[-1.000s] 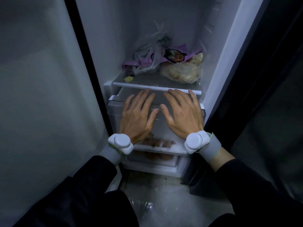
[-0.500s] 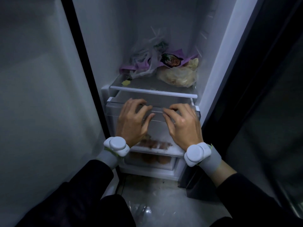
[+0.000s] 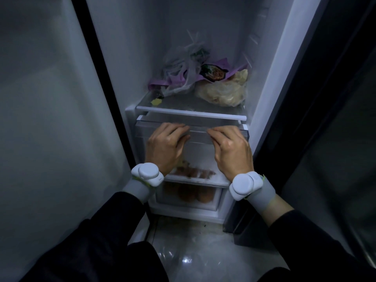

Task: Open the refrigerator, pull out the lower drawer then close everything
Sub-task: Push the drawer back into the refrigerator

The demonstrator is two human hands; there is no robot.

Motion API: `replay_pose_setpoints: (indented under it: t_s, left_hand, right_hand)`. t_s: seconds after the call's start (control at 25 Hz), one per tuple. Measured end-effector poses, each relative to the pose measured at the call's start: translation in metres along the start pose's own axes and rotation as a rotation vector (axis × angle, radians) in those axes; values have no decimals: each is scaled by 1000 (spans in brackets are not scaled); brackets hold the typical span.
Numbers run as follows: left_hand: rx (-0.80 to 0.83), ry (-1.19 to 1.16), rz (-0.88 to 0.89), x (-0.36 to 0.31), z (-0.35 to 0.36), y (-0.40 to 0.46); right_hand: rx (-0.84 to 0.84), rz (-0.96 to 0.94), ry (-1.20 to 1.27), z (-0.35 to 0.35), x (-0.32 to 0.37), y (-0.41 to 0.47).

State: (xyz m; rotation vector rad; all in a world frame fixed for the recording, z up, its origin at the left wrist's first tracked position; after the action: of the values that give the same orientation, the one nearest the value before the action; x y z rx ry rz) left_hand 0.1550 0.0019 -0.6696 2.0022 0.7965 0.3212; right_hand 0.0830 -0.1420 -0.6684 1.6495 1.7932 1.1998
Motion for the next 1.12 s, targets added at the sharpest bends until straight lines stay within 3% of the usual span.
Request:
replay_pose_setpoints:
  t_s: [1.12]
  left_hand:
    - [2,101,44,5,22,28]
  right_hand:
    - [30,70,-121,18,-9,22]
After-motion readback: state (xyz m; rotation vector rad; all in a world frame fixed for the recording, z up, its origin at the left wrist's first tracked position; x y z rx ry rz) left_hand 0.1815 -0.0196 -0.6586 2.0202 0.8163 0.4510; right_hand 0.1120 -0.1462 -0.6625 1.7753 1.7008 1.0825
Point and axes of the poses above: each hand's wrist, its own y-axis towards the middle knuckle, its own z-axis out of the palm, x = y × z, the point moved 8 cm from there along y, towards the middle knuckle, and after that the axes turned 8 degrees about y, right-handed, at the moved point
